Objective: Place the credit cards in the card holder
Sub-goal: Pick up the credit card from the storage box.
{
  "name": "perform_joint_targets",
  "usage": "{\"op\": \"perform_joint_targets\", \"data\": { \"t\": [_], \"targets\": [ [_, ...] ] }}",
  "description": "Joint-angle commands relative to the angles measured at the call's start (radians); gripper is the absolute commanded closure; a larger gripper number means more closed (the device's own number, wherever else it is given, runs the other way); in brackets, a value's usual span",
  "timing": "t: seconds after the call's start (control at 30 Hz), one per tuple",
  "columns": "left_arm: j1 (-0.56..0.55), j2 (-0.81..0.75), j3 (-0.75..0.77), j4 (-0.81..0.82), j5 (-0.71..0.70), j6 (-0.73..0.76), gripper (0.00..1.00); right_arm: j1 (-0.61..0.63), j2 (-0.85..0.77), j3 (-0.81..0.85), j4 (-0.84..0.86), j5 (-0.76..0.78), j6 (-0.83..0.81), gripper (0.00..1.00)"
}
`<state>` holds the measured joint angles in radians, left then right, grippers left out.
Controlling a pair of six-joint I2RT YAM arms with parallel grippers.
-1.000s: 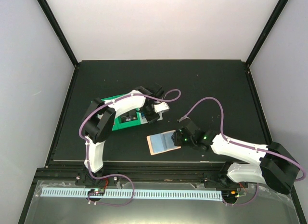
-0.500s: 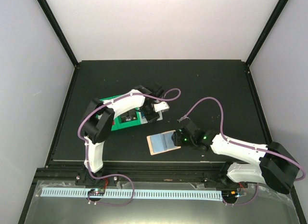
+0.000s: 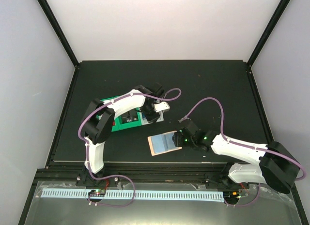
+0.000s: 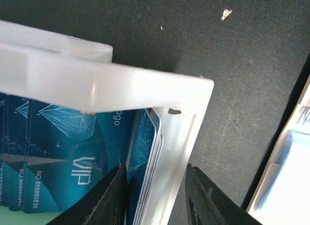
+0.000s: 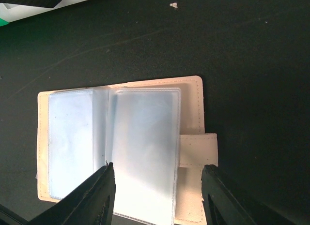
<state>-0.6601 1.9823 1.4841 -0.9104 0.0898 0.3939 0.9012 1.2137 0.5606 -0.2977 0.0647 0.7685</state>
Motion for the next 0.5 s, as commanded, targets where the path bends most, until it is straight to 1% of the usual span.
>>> {"op": "perform_joint_targets", "data": {
  "t": [0.0,0.47],
  "targets": [
    [0.004,-0.047,0.03,-0.04,0.033,0.02,0.66,-0.005,0.008,-0.005,0.022,-0.002,0.002,0.49],
    [0.01,-0.085,0.02,-0.048,0.043,0.021,0.67,-0.006,0.015,-0.002,0.026,-0.002,0.002,0.5]
  ]
}}
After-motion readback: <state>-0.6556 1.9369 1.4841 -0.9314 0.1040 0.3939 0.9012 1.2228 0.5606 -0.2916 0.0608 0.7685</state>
